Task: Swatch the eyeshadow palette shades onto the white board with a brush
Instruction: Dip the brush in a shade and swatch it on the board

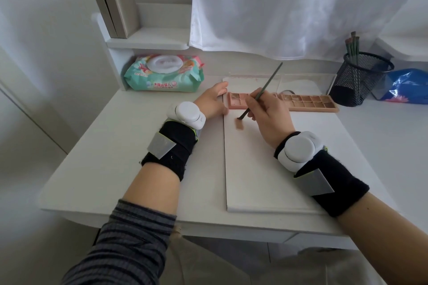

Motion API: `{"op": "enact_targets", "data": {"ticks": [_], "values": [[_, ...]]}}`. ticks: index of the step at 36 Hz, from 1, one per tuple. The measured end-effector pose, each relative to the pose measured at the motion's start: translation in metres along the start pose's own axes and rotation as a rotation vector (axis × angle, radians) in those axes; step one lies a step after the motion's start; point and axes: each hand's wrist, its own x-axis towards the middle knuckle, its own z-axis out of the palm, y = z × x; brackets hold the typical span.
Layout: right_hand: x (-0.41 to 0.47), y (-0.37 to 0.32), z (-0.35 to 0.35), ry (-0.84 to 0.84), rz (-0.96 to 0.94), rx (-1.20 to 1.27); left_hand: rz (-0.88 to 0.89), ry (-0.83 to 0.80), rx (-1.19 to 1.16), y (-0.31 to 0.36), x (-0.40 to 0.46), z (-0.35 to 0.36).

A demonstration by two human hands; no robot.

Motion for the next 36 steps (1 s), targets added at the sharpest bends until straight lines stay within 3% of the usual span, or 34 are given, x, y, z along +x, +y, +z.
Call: {"op": "enact_targets", "data": {"ticks": [10, 17, 36], "values": [[-0.0022, -0.0029, -0.0013, 0.058, -0.043, 0.067, 0.002, -0.004, 0.006, 0.0018, 0.0005, 0.0003], [-0.0008, -0.0001, 0.0007, -0.027, -0.034, 0.048, 0.005, 0.006, -0.010, 0.0002, 0.0001, 0.0001], [-0.0023, -0.0020, -0.0002, -0.009, -0.033, 0.082, 0.003, -0.004, -0.012, 0.0008, 0.0012, -0.0008]]}}
